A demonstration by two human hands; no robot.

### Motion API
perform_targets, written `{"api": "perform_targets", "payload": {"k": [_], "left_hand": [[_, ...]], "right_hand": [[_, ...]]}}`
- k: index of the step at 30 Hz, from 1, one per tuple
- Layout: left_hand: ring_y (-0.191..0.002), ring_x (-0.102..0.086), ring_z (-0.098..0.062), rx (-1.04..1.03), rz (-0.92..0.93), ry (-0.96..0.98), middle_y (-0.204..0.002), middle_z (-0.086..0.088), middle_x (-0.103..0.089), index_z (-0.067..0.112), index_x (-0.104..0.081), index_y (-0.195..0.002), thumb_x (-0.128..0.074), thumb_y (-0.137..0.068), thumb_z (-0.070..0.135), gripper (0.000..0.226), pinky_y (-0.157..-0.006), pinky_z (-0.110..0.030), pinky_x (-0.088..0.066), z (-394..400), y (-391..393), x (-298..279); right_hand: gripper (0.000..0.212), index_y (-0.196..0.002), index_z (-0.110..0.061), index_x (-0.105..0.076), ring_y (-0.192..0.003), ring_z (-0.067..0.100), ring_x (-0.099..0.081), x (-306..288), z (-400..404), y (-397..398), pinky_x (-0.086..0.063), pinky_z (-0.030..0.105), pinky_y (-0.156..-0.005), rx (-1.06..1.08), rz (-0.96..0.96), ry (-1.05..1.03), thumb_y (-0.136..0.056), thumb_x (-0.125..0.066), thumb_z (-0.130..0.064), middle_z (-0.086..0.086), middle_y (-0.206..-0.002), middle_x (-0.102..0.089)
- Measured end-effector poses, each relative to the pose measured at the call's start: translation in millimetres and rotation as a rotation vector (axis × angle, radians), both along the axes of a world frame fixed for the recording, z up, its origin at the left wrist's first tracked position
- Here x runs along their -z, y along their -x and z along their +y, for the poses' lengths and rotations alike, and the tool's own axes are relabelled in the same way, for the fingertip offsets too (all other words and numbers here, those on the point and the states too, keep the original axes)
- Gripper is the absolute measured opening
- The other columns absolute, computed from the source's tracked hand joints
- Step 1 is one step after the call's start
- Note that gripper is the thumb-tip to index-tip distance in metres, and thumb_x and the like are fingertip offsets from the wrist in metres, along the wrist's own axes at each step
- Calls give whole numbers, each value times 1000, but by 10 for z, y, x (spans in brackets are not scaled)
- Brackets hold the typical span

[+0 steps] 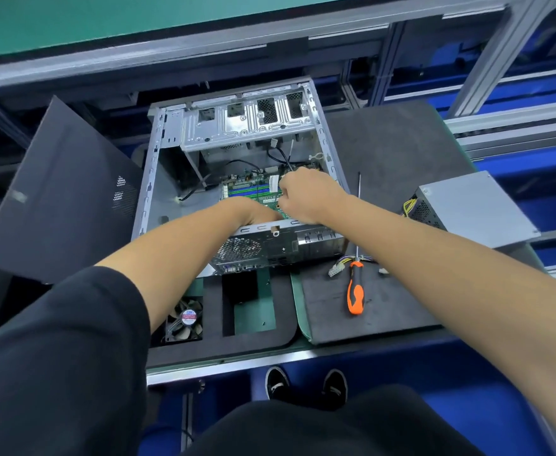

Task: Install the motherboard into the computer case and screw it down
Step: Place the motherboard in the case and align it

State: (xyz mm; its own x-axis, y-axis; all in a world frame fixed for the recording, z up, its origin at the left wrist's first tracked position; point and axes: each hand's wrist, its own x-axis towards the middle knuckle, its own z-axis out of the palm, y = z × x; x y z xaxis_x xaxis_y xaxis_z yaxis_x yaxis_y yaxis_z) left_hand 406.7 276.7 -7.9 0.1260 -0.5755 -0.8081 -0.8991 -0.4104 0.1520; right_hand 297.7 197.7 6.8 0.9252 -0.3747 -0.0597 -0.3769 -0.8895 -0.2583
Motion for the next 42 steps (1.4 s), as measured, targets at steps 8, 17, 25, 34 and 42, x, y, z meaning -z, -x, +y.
{"api": "perform_targets", "payload": {"k": [8, 17, 25, 34, 42], "left_hand": [[-130, -41, -27, -12, 52, 33, -145, -13, -39, 6, -34, -142, -49, -97, 17, 49, -99, -33, -33, -3, 16, -7], [-118, -46, -21, -146, 121, 22, -141, -8, -42, 10, -43, -135, -48, -98, 23, 40, -102, -38, -37, 154, -25, -164], [-142, -22, -24, -125, -12, 9, -159, -5, -11, 12, -16, -151, -28, -104, 32, 52, -106, -36, -25, 219, -5, -150], [-132, -36, -33, -36, -35, -54, -146, -15, -35, 6, -33, -139, -35, -102, 28, 44, -94, -35, -32, 150, 14, -126], [-99, -54, -26, -3, 18, -69, -127, -14, -49, 11, -43, -131, -38, -100, 25, 34, -87, -36, -38, 109, 30, -145]], "right_hand": [[28, -58, -14, -33, -48, 16, -34, -31, 28, 28, -23, 27, -46, -9, -60, 28, -83, -46, -16, 2, -54, -39], [9, -68, -7, -47, -46, 26, -44, -170, 275, 190, -30, 28, -45, -225, -449, 322, -76, -50, -8, 7, -54, -45], [36, -94, -10, -63, -89, 33, -65, 743, 736, 764, -41, 33, -65, -333, 283, 216, -96, -41, -38, 12, -96, -67], [54, -84, -13, -70, -84, 31, -65, 1076, 613, 776, -45, 32, -66, 125, 98, 228, -100, -35, -51, 11, -89, -70], [53, -78, -13, -71, -79, 33, -66, 1059, 558, 764, -39, 31, -62, 90, 30, 225, -99, -38, -49, 13, -84, -70]]}}
